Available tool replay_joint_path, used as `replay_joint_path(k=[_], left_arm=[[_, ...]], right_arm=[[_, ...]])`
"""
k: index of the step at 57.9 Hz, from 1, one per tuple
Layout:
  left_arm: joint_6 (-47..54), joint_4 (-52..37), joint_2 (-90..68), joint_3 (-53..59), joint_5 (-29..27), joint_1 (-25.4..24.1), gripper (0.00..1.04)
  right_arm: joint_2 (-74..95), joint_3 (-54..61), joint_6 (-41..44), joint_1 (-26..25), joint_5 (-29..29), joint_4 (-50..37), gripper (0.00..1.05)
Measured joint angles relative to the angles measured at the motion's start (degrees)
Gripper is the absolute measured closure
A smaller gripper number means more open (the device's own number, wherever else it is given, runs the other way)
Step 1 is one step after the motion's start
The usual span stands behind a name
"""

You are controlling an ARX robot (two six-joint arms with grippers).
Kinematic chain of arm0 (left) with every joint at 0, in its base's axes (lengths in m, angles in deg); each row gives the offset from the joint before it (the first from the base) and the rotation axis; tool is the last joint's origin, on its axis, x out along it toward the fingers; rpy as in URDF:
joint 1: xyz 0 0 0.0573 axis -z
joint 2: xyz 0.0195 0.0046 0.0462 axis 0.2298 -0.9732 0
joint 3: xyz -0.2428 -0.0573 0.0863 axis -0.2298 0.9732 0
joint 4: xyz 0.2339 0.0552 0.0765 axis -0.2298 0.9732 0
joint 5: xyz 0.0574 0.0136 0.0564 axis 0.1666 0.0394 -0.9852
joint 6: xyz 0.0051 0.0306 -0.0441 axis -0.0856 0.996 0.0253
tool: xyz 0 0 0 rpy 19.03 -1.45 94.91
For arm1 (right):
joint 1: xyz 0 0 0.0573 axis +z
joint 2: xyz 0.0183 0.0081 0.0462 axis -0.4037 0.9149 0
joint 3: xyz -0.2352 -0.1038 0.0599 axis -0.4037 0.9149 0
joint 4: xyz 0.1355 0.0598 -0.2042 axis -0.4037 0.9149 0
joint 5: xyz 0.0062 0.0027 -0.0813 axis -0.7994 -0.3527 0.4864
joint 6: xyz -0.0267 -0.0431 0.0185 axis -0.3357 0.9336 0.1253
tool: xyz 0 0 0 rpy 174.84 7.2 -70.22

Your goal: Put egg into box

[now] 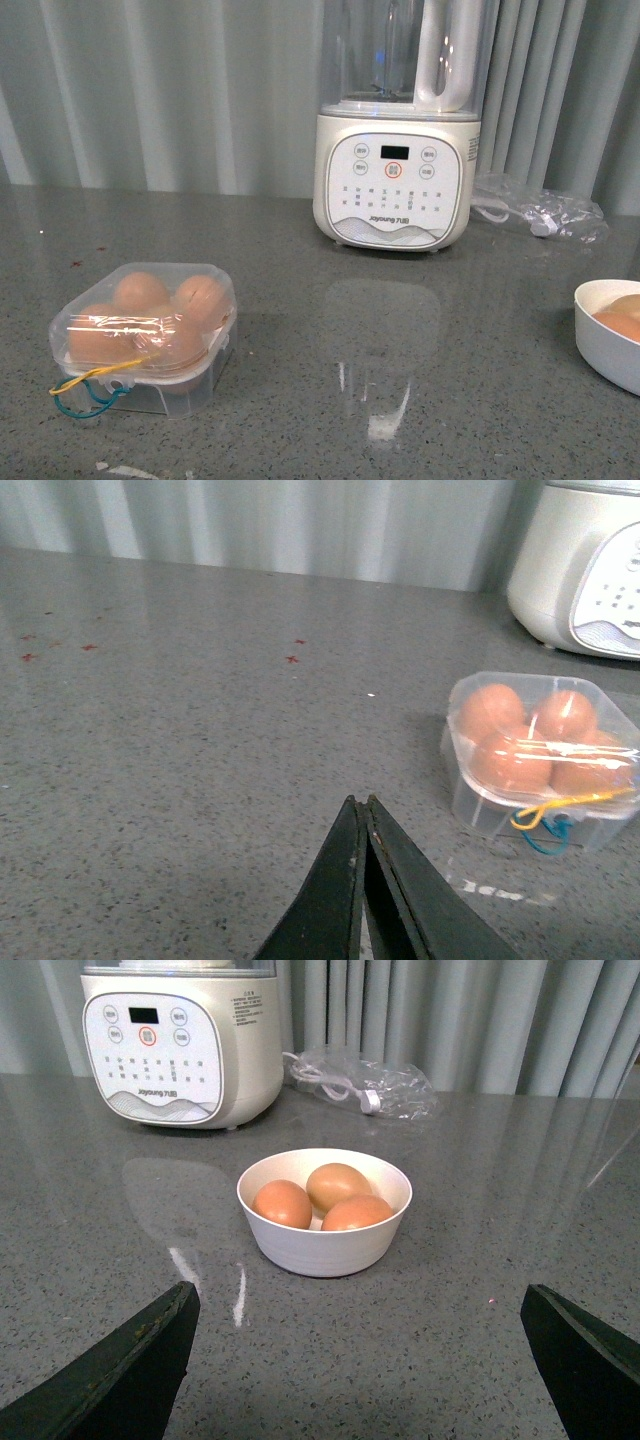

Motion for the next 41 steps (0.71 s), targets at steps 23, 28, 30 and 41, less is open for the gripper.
replay_joint_path(k=[23, 28, 30, 41], left_arm=[[0.0, 4.7, 7.8, 3.1, -0.1, 1.1, 1.01], [0.1, 4.6, 9.0, 3.7, -0.1, 1.1, 1.01], [0.1, 4.5, 9.5, 3.7, -0.2, 1.1, 1.01], [0.2, 6.6, 12.2, 3.7, -0.2, 1.1, 1.01]], right_arm=[[0.0, 0.0, 0.0, 0.0, 0.0, 0.0, 0.07], [0.0, 0.0, 0.0, 0.0, 0.0, 0.0, 0.07], [0.0, 0.0, 0.0, 0.0, 0.0, 0.0, 0.07], [0.0, 0.0, 0.0, 0.0, 0.0, 0.0, 0.07]])
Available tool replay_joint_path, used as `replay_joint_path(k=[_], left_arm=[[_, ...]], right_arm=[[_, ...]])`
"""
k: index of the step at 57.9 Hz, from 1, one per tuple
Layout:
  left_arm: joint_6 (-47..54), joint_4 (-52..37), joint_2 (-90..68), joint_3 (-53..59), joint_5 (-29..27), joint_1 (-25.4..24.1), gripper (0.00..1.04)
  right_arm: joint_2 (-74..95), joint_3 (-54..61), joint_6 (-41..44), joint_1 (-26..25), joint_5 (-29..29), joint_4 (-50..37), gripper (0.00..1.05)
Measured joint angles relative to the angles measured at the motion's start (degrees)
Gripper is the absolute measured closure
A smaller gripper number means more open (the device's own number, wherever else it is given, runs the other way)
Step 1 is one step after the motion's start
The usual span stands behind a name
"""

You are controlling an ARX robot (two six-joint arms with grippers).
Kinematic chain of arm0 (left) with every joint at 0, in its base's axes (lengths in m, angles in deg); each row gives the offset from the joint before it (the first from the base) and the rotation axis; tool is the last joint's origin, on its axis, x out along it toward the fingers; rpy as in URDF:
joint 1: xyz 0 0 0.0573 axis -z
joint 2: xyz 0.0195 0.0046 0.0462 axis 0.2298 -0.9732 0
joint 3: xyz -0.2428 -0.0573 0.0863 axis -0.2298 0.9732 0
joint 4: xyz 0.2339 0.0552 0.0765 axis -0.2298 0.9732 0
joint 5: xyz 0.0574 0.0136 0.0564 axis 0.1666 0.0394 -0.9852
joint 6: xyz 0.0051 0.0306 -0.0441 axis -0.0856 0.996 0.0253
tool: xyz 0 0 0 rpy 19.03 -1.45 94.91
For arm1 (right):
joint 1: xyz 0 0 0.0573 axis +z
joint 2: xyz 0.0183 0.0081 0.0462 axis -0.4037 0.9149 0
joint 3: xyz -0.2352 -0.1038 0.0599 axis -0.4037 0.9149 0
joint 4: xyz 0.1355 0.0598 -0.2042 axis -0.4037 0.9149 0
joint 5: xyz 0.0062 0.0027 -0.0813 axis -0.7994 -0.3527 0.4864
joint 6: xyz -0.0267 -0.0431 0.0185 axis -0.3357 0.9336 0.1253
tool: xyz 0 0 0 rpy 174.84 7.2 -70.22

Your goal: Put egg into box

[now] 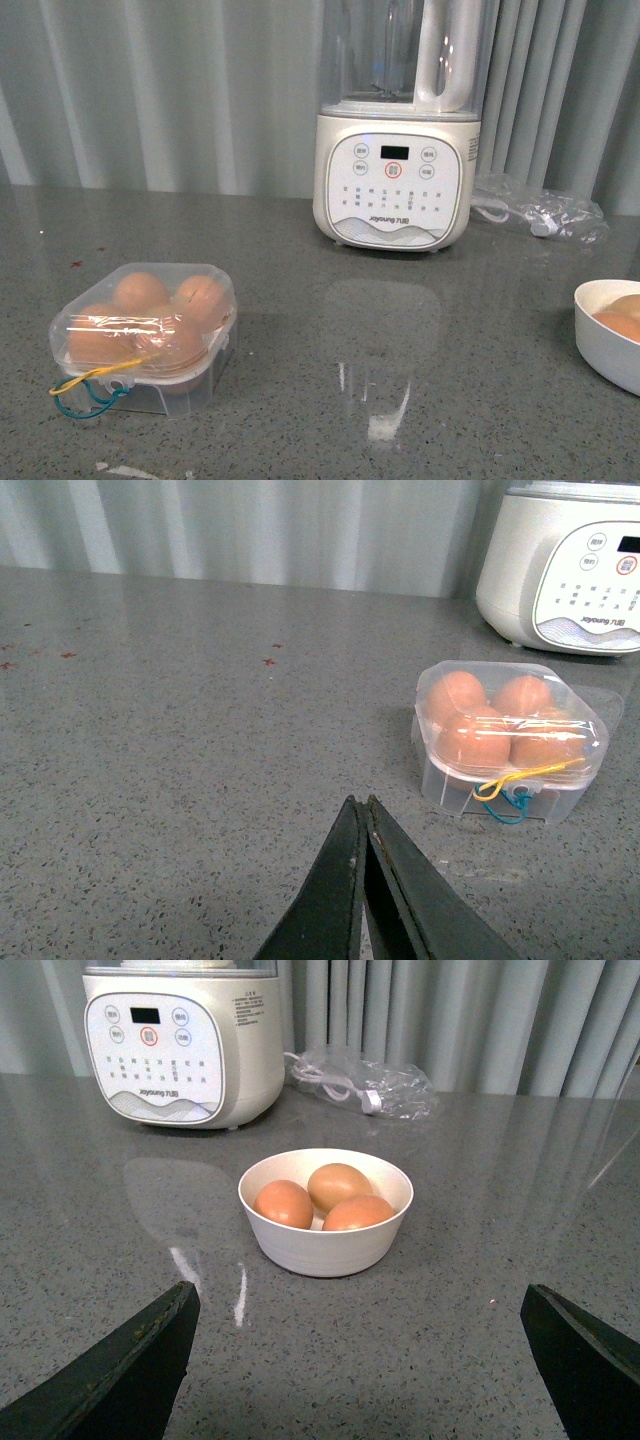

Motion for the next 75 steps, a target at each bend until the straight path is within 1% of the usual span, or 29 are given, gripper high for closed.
replay_joint_path(k=[4, 6, 7, 9, 11, 32, 43, 45, 48, 54, 62, 63, 67, 75], left_arm=[[0.0, 0.8, 0.7, 0.0, 0.0, 0.0, 1.01], [0.0, 2.8, 2.6, 0.0, 0.0, 0.0, 1.01], [0.0, 6.3, 4.8, 0.0, 0.0, 0.0, 1.01], [0.0, 9.2, 7.1, 0.0, 0.0, 0.0, 1.01], [0.0, 10.4, 8.8, 0.0, 0.0, 0.0, 1.01], [0.0, 11.0, 10.5, 0.0, 0.0, 0.0, 1.01], [0.0, 11.0, 10.5, 0.0, 0.0, 0.0, 0.71], [0.0, 11.0, 10.5, 0.0, 0.0, 0.0, 0.64], [0.0, 11.0, 10.5, 0.0, 0.0, 0.0, 0.57], [0.0, 11.0, 10.5, 0.0, 0.0, 0.0, 0.3], [0.0, 11.0, 10.5, 0.0, 0.0, 0.0, 0.07], [0.1, 11.0, 10.5, 0.0, 0.0, 0.0, 0.05], [0.0, 11.0, 10.5, 0.0, 0.0, 0.0, 0.08], [0.0, 11.0, 10.5, 0.0, 0.0, 0.0, 0.07]], right_arm=[[0.0, 0.0, 0.0, 0.0, 0.0, 0.0, 0.07], [0.0, 0.0, 0.0, 0.0, 0.0, 0.0, 0.07], [0.0, 0.0, 0.0, 0.0, 0.0, 0.0, 0.07], [0.0, 0.0, 0.0, 0.0, 0.0, 0.0, 0.07], [0.0, 0.0, 0.0, 0.0, 0.0, 0.0, 0.07], [0.0, 0.0, 0.0, 0.0, 0.0, 0.0, 0.07], [0.0, 0.0, 0.0, 0.0, 0.0, 0.0, 0.07], [0.0, 0.0, 0.0, 0.0, 0.0, 0.0, 0.07], [0.0, 0.0, 0.0, 0.0, 0.0, 0.0, 0.07], [0.0, 0.0, 0.0, 0.0, 0.0, 0.0, 0.07], [0.0, 0.0, 0.0, 0.0, 0.0, 0.0, 0.07], [0.0, 0.0, 0.0, 0.0, 0.0, 0.0, 0.07], [0.0, 0.0, 0.0, 0.0, 0.0, 0.0, 0.07], [0.0, 0.0, 0.0, 0.0, 0.0, 0.0, 0.07]])
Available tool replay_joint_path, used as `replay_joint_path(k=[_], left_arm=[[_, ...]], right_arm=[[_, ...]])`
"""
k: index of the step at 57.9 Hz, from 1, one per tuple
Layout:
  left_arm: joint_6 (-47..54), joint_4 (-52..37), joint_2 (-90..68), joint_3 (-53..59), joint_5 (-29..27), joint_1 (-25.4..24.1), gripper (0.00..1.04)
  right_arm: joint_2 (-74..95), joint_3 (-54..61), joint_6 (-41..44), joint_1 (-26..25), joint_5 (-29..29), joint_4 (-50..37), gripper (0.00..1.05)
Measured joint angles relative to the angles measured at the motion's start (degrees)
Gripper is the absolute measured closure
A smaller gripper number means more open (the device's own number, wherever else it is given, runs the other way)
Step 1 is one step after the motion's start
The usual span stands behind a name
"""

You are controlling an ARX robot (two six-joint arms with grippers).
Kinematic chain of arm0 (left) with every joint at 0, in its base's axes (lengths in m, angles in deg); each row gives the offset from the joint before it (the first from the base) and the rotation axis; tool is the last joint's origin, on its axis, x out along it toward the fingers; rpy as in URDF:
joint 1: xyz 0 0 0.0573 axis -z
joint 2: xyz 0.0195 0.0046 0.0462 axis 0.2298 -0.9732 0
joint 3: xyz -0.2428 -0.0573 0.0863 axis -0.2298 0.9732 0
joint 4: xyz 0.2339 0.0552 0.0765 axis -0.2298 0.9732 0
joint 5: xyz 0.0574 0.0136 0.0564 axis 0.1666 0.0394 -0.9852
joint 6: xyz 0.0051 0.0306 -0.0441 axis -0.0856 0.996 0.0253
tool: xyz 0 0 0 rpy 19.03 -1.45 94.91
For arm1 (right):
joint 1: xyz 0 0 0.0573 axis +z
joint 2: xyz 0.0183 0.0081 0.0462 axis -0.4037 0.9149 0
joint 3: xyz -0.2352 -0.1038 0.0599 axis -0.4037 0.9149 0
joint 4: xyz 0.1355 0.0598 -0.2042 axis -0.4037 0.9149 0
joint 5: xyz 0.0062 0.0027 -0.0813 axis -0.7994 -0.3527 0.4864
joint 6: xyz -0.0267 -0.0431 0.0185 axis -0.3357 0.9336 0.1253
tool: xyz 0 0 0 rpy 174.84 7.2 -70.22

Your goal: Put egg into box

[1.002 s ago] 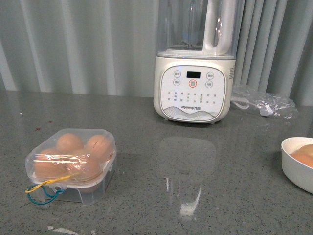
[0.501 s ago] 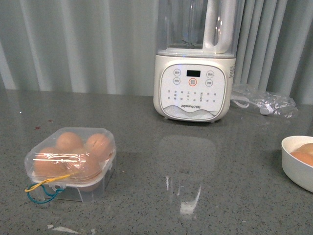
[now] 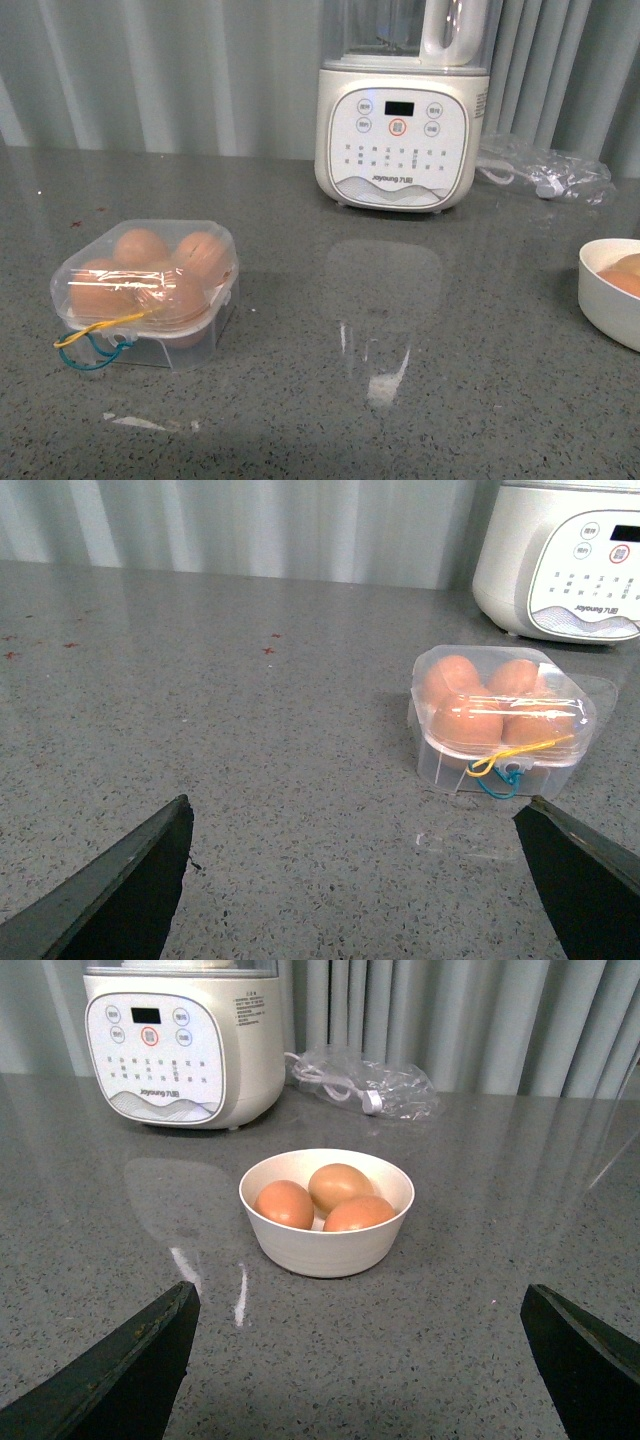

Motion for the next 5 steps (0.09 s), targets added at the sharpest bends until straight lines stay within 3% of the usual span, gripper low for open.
replay_joint_path(k=[5], left_arm=[[0.0, 0.0, 0.0, 0.0, 0.0, 0.0, 0.07]], right_arm=[[0.0, 0.0, 0.0, 0.0, 0.0, 0.0, 0.07]])
